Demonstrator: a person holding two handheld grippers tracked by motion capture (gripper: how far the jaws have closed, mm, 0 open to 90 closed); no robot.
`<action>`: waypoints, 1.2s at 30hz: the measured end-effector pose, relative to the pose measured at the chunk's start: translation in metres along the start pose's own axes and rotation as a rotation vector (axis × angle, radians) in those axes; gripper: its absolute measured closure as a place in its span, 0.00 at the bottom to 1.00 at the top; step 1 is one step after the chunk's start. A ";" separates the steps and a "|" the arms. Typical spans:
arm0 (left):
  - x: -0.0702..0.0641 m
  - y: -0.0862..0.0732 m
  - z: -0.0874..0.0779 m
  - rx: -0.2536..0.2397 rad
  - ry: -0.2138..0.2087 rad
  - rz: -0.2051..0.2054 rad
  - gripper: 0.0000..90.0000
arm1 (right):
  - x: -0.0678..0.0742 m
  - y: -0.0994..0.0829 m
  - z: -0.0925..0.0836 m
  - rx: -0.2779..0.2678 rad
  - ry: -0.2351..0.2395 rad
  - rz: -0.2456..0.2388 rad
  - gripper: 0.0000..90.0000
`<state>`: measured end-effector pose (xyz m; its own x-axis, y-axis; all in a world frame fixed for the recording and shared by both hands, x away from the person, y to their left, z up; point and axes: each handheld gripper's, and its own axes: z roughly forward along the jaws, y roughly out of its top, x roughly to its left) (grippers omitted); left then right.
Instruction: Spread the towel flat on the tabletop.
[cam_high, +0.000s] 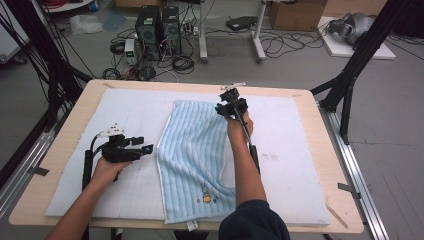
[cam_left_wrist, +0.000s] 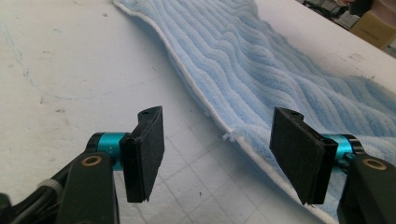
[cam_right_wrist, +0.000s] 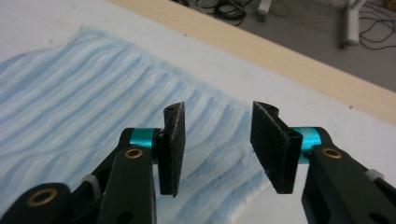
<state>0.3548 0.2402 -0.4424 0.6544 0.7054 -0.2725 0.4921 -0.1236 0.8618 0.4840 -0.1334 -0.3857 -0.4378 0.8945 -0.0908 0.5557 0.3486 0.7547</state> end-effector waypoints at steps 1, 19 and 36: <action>0.000 0.000 0.000 -0.002 0.002 0.001 0.40 | 0.001 -0.005 -0.003 -0.003 0.016 -0.002 0.61; -0.001 0.000 0.001 0.013 0.007 0.004 0.41 | 0.002 -0.044 0.019 0.167 0.017 -0.041 0.96; -0.009 0.000 0.012 0.039 -0.009 0.019 0.44 | -0.013 -0.054 -0.020 0.011 0.025 0.062 0.61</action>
<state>0.3557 0.2258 -0.4449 0.6691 0.6962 -0.2601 0.5010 -0.1641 0.8497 0.4460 -0.1693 -0.4123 -0.4197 0.9072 -0.0283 0.5900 0.2963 0.7511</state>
